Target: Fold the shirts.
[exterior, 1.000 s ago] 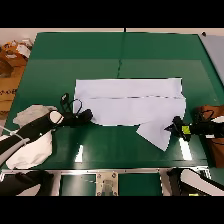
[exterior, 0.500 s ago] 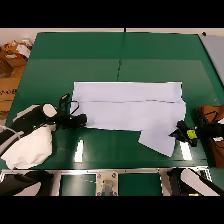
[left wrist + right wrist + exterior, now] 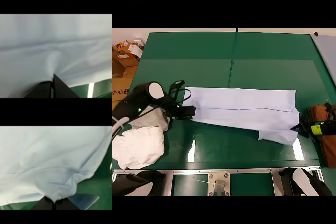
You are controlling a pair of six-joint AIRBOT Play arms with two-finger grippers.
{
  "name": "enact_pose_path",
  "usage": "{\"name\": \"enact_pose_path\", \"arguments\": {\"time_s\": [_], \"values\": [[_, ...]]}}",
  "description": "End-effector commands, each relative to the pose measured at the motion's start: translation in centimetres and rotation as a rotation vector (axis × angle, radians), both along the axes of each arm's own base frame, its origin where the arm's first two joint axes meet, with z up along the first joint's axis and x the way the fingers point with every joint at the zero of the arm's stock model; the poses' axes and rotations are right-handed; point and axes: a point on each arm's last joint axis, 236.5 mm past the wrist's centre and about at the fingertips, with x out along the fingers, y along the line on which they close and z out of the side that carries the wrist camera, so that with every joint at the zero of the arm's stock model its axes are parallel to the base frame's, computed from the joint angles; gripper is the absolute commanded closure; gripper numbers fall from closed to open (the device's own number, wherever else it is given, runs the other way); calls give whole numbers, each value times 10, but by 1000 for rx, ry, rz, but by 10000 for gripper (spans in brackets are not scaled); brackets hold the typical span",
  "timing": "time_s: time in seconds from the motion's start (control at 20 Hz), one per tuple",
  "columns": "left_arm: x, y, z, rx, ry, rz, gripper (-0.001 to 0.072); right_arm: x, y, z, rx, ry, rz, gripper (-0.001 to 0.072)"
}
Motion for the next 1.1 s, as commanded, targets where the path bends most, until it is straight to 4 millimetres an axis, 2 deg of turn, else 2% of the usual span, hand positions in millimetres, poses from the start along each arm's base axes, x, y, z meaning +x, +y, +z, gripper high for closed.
{"name": "enact_pose_path", "arguments": {"time_s": [0.0, 0.15, 0.25, 0.4, 0.45, 0.5, 0.55, 0.6, 0.65, 0.7, 0.75, 0.8, 0.9, 1.0, 1.05], "values": [[35, -6, 17, 5, -71, -27, 682, 50, -5, 41, 32, -177, -14, 685], [70, -15, 12, -3, -110, -32, 682, 95, -10, 51, 87, -261, -13, 685], [86, -21, -1, -3, -96, -37, 682, 128, -5, 42, 110, -283, 7, 684], [122, -27, -15, -8, -150, -11, 681, 173, 0, 9, 113, -261, 50, 684], [137, -30, -18, -10, -186, -14, 681, 186, -2, -4, 115, -247, 50, 671], [150, -32, -21, -14, -217, 1, 679, 199, -4, -18, 116, -233, 50, 626], [166, -34, -20, -22, -265, 21, 587, 212, -8, -30, 111, -228, 43, 617], [184, -35, -12, -36, -339, 53, 214, 227, -18, -39, 92, -239, 28, 617], [201, -35, -2, -51, -408, 93, 3, 240, -28, -42, 76, -254, 13, 604], [214, -29, 11, -47, -461, 105, 12, 250, -41, -39, 62, -278, 15, 518], [224, -20, 23, -38, -491, 117, 11, 258, -53, -28, 45, -311, 33, 406], [233, -7, 37, -36, -506, 133, 11, 260, -67, -14, 24, -345, 57, 339], [241, 22, 60, -26, -499, 164, 11, 249, -96, 6, 13, -362, 85, 181], [238, 41, 71, -19, -461, 176, 11, 226, -126, 3, 3, -330, 77, 172], [234, 44, 72, -17, -438, 171, 11, 213, -138, -4, -6, -302, 81, 172]]}}
